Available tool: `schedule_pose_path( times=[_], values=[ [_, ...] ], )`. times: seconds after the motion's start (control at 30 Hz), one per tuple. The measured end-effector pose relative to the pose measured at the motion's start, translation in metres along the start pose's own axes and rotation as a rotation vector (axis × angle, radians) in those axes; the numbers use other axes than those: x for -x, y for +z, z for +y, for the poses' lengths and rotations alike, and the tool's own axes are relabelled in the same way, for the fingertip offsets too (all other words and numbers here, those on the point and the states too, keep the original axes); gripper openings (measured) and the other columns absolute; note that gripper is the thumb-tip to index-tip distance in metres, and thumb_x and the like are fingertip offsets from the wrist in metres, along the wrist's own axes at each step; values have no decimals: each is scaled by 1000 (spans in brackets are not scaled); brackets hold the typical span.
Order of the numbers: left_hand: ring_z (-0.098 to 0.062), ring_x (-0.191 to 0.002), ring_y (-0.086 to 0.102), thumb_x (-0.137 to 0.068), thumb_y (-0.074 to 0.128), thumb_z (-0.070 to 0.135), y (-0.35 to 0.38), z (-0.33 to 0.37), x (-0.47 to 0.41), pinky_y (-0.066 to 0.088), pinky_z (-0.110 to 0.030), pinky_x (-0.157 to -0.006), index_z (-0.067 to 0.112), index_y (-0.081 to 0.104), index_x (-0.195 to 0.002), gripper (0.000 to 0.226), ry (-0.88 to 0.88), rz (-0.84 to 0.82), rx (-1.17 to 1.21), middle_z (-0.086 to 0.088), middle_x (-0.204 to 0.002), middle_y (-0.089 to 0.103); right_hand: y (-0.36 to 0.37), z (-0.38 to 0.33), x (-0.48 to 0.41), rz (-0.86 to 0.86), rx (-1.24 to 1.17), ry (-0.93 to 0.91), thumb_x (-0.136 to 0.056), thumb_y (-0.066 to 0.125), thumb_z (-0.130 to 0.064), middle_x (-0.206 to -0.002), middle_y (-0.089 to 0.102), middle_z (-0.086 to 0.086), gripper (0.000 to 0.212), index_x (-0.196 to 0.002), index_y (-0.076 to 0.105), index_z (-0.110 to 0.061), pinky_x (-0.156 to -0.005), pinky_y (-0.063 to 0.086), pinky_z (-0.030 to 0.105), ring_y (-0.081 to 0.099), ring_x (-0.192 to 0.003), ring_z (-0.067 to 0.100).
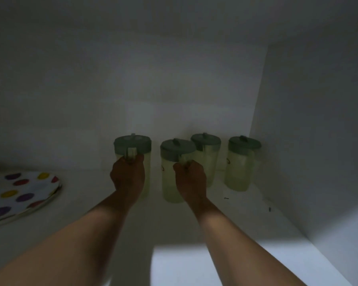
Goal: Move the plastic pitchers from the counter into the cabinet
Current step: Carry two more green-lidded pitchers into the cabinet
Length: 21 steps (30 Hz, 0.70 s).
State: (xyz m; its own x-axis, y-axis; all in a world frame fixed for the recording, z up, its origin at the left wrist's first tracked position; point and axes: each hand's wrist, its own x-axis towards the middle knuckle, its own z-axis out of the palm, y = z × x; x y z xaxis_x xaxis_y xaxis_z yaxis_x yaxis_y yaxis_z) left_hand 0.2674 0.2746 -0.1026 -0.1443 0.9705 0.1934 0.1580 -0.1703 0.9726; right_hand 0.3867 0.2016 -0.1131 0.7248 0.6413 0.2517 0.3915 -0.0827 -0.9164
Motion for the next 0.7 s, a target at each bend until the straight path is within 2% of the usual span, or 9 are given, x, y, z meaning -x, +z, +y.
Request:
schedule_pose_path(
  times=[0.1, 0.17, 0.2, 0.33, 0.4, 0.47, 0.57, 0.63, 0.7],
  values=[
    [-39, -90, 66, -88, 61, 40, 9, -3, -10, 54, -44, -84, 1, 69, -93, 40, 5, -26, -11, -21, -95, 69, 10, -1, -14, -39, 42, -32, -94, 62, -23, -65, 46, -4, 30, -71, 46, -15, -58, 35, 25, 51, -66, 17],
    [-39, -88, 67, -83, 61, 44, 17, -7, -17, 55, -48, -84, 1, 70, -91, 45, -6, -47, -3, -22, -93, 71, 13, -2, -22, -57, 70, -79, -97, 60, -25, -64, 46, -5, 27, -77, 51, -10, -50, 30, 20, 49, -65, 15],
    [-40, -87, 68, -83, 62, 43, 21, -9, -19, 55, -49, -84, 1, 70, -92, 44, -11, -62, -10, -22, -91, 71, 14, -3, -27, -67, 81, -94, -98, 60, -26, -64, 46, -5, 26, -81, 54, -7, -47, 27, 22, 48, -64, 15],
    [-39, -89, 67, -87, 63, 34, 33, -14, -32, 56, -47, -82, 1, 69, -98, 36, -19, -60, -22, -22, -94, 71, 22, -1, -46, -94, 98, -86, -99, 59, -33, -73, 52, 3, 31, -90, 59, -4, -62, 31, 27, 51, -72, 20],
    [-39, -91, 66, -89, 61, 33, 37, -14, -38, 54, -43, -82, -1, 68, -100, 36, -6, -64, -41, -22, -98, 70, 25, 1, -53, -112, 95, -74, -99, 58, -35, -72, 52, 3, 31, -89, 56, -6, -57, 31, 29, 52, -73, 20],
    [-38, -94, 64, -91, 59, 31, 39, -13, -44, 49, -40, -82, -2, 67, -103, 36, 0, -78, -79, -23, -102, 69, 27, 0, -57, -129, 95, -70, -99, 58, -37, -69, 51, 2, 33, -89, 57, -5, -50, 30, 24, 51, -67, 18],
    [-38, -98, 63, -92, 56, 34, 41, -11, -47, 48, -39, -84, 0, 65, -107, 38, -8, -94, -168, -22, -108, 67, 25, -4, -59, -172, 115, -47, -99, 57, -40, -72, 53, 2, 38, -99, 63, -2, -50, 29, 21, 51, -63, 14],
    [-38, -103, 62, -91, 57, 39, 41, -11, -47, 49, -39, -87, 3, 62, -114, 43, -34, -114, -229, -20, -114, 65, 22, -6, -59, -203, 139, -27, -98, 58, -42, -80, 58, 3, 43, -109, 62, -1, -57, 33, 25, 58, -75, 22],
    [-39, -111, 59, -88, 61, 45, 38, -14, -47, 49, -43, -94, 5, 54, -125, 55, -60, -142, -259, -19, -124, 62, 18, -9, -57, -223, 164, 4, -97, 60, -44, -105, 65, 11, 50, -123, 58, -2, -71, 37, 24, 62, -99, 30]
  ],
)
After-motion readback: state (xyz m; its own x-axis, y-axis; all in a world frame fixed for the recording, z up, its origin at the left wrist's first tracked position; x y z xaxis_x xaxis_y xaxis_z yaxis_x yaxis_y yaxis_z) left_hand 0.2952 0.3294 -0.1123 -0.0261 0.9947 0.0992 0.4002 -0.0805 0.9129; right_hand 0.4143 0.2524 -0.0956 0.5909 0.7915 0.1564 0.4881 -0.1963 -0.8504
